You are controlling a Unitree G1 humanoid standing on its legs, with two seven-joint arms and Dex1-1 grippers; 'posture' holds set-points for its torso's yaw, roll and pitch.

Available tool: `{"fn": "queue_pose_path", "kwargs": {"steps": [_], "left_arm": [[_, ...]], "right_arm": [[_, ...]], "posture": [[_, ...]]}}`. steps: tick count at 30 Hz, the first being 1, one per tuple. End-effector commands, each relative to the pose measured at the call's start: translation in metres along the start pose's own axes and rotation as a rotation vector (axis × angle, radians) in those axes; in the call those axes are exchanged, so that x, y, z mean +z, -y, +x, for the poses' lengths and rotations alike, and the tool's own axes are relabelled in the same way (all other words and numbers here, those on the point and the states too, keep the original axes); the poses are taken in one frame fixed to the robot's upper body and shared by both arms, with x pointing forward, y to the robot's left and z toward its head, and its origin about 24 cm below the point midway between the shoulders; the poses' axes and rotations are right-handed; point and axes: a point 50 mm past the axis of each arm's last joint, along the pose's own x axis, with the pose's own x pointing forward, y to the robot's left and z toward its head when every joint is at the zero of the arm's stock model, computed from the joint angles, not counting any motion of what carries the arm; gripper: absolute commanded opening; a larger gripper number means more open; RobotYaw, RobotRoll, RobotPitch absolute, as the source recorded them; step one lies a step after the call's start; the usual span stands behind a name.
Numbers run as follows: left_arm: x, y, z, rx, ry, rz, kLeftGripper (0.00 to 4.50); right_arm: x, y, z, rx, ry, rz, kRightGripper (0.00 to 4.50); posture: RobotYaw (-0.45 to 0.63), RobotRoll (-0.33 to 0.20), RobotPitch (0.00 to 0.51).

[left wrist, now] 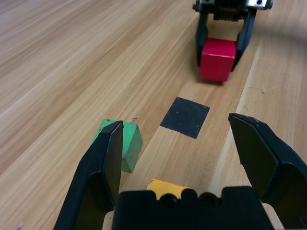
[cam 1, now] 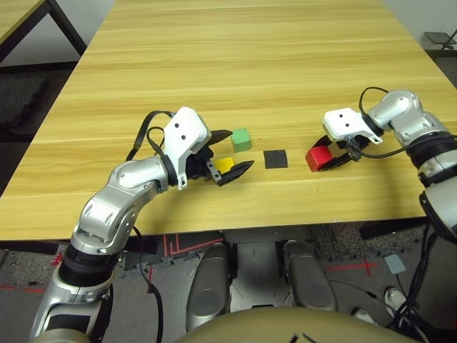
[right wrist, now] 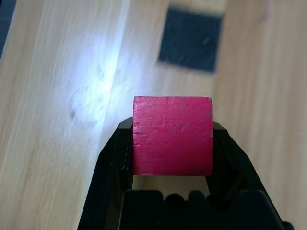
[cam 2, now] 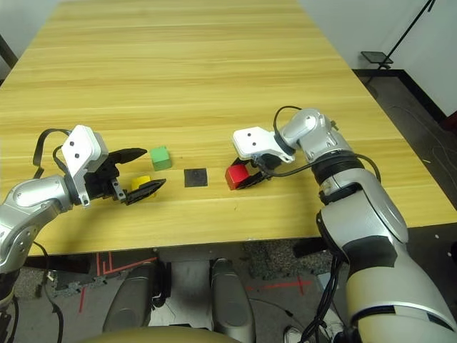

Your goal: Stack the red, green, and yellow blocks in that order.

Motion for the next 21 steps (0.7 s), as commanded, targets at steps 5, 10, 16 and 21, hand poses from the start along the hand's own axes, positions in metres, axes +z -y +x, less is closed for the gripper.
{"fn": "queue_pose_path", "kwargs": {"steps": [5,10,16,21], "left_arm": [[0.003,-0.001,0.007,0.0,-0.001,0.008,4.5],[0.006,-0.003,0.009,0.011,0.007,0.014,4.5],[0.008,-0.002,0.009,0.023,0.014,0.015,4.5],[0.007,-0.001,0.008,0.031,0.014,0.011,4.5]], "right_arm": [[0.028,0.005,0.023,-0.052,0.022,0.047,2.05],[0.035,0.007,0.043,-0.076,-0.017,0.058,2.05],[0.038,0.007,0.051,-0.082,-0.029,0.06,2.05],[0.036,0.004,0.05,-0.072,-0.045,0.065,2.05]], "posture": [[0.49,-0.234,0.145],[0.51,-0.236,0.145],[0.53,-0.238,0.148],[0.54,-0.237,0.152]]}}
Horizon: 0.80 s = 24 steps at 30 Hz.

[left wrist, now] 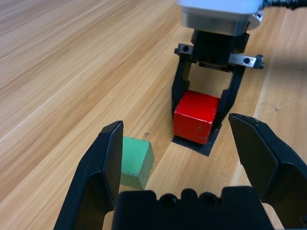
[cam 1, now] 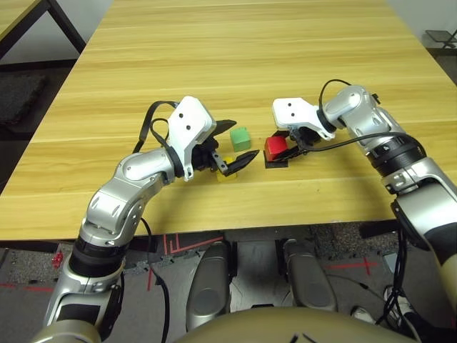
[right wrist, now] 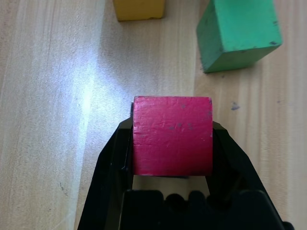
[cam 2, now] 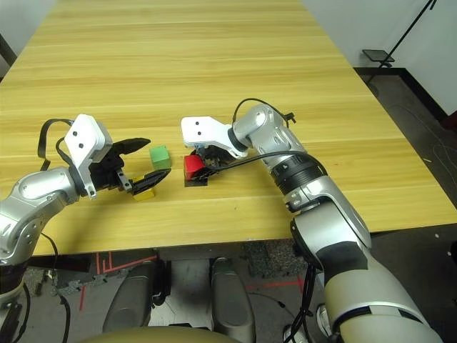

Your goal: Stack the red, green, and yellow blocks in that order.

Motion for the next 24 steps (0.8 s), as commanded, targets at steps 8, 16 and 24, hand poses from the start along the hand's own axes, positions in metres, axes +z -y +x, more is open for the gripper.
{"fn": "queue_pose_path", "kwargs": {"steps": [8,16,24], "left_arm": [[-0.002,0.003,0.001,-0.006,-0.014,-0.009,4.5],[-0.002,0.002,0.003,-0.015,-0.012,-0.01,4.5],[0.0,0.0,0.007,-0.031,-0.003,-0.002,4.5]], "right_arm": [[-0.004,-0.007,-0.003,0.0,-0.025,0.028,2.05],[-0.012,-0.014,-0.001,0.004,-0.05,0.054,2.05],[-0.012,-0.012,0.003,-0.02,0.016,0.055,4.49]], "posture": [[0.52,-0.237,0.16],[0.5,-0.235,0.165],[0.49,-0.224,0.167]]}}
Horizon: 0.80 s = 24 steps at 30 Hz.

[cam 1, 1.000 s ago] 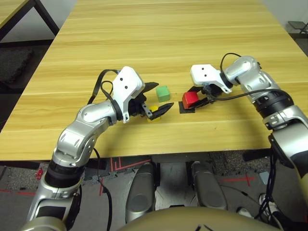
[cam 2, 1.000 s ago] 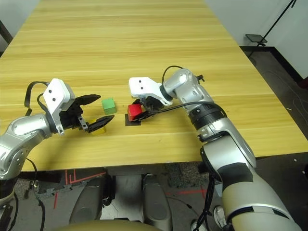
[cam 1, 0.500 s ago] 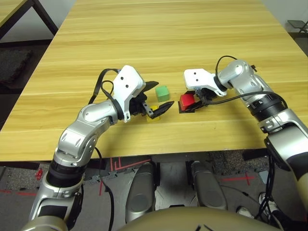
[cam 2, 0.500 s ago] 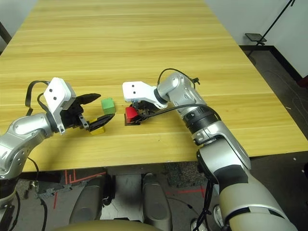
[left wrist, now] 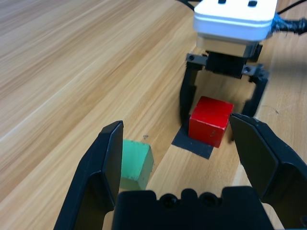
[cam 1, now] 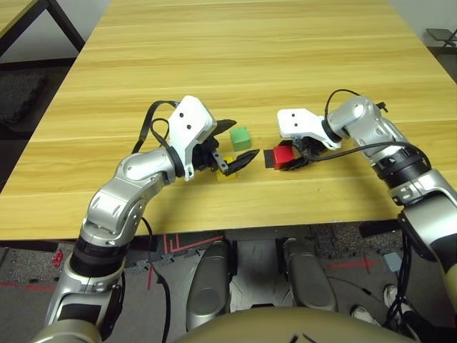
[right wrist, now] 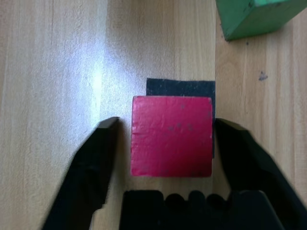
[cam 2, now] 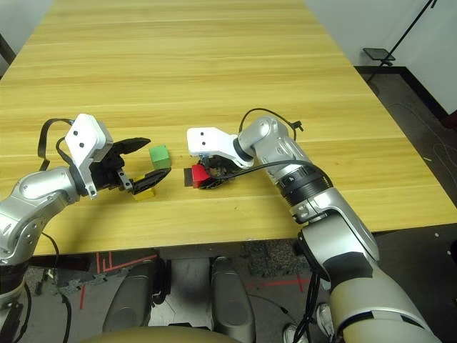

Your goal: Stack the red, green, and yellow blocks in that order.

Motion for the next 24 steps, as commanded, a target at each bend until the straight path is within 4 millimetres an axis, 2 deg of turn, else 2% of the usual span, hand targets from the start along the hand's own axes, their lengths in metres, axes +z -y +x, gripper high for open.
{"fn": "queue_pose_path", "kwargs": {"steps": [1,4,8,10,14,18,24], "left_arm": [[-0.002,0.0,0.005,-0.024,-0.013,0.0,4.5],[0.0,-0.002,0.007,-0.054,-0.023,0.009,4.5],[0.003,-0.011,0.008,-0.095,-0.058,0.036,4.5],[0.002,-0.02,0.013,-0.127,-0.097,0.068,4.5],[-0.001,-0.032,0.02,-0.171,-0.162,0.101,4.5],[-0.01,-0.042,0.035,-0.219,-0.25,0.132,4.5],[-0.016,-0.055,0.051,-0.238,-0.281,0.165,4.5]], "right_arm": [[0.001,0.001,0.0,-0.014,0.054,0.002,4.49],[0.011,0.008,-0.013,-0.028,0.137,-0.005,4.49],[0.023,0.012,-0.052,-0.008,0.21,-0.006,4.49],[0.019,0.01,-0.084,-0.012,0.233,0.006,4.49],[0.01,0.006,-0.116,-0.069,0.209,0.07,4.49],[0.0,-0.001,-0.133,-0.157,0.221,0.147,4.49],[-0.003,-0.018,-0.13,-0.193,0.245,0.215,4.49]], "posture": [[0.48,-0.221,0.166],[0.48,-0.21,0.166],[0.46,-0.2,0.16],[0.44,-0.193,0.155],[0.4,-0.184,0.145],[0.33,-0.165,0.129],[0.27,-0.149,0.118]]}}
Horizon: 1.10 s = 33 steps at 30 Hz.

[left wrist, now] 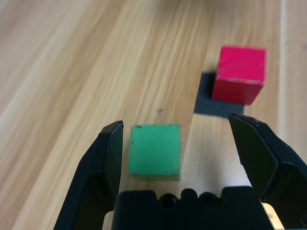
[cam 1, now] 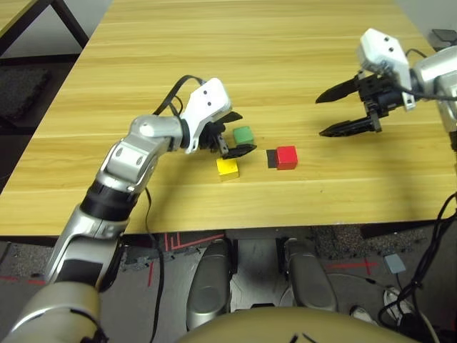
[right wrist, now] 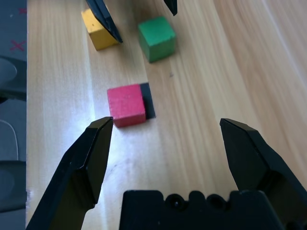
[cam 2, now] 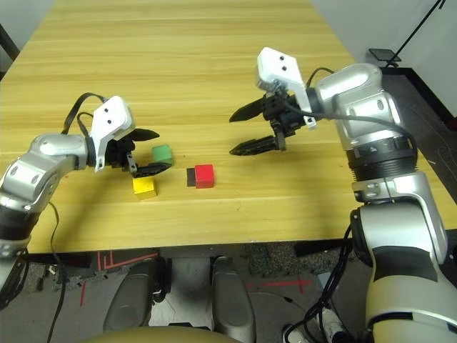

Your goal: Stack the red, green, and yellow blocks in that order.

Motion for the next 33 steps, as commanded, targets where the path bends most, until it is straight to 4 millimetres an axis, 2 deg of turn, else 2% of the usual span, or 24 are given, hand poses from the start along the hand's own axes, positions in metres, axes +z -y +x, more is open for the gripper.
{"fn": "queue_pose_path", "kwargs": {"steps": [1,12,15,20,21,24,28,30,33], "left_arm": [[-0.003,-0.005,0.005,-0.014,-0.027,0.031,4.5],[-0.017,-0.012,0.016,-0.022,-0.09,0.039,4.5],[-0.021,-0.015,0.018,-0.003,-0.113,0.019,3.89],[-0.028,-0.018,0.022,0.015,-0.152,-0.011,2.17],[-0.027,-0.019,0.023,0.02,-0.148,-0.019,2.05],[-0.015,-0.023,0.026,0.044,-0.114,-0.018,2.05],[0.021,-0.022,0.026,0.018,-0.039,0.0,2.05],[0.044,-0.014,0.027,-0.03,0.011,0.023,2.05],[0.067,0.002,0.029,-0.092,0.055,0.032,2.05]], "right_arm": [[0.003,-0.009,-0.001,-0.017,0.024,0.016,4.49],[0.006,-0.017,0.002,-0.081,0.072,0.049,4.49],[0.007,-0.017,0.004,-0.083,0.084,0.053,4.5],[0.01,-0.016,0.007,-0.086,0.106,0.046,4.5],[0.011,-0.015,0.007,-0.087,0.108,0.047,4.5],[0.008,-0.015,0.007,-0.089,0.107,0.051,4.5],[0.003,-0.014,0.002,-0.097,0.105,0.064,4.5],[-0.005,-0.014,-0.002,-0.101,0.098,0.074,4.5],[-0.016,-0.015,-0.008,-0.099,0.096,0.094,4.5]], "posture": [[0.26,-0.145,0.116],[0.23,-0.118,0.112],[0.24,-0.117,0.114],[0.24,-0.114,0.116],[0.25,-0.115,0.117],[0.25,-0.114,0.115],[0.26,-0.112,0.113],[0.26,-0.107,0.112],[0.26,-0.103,0.113]]}}
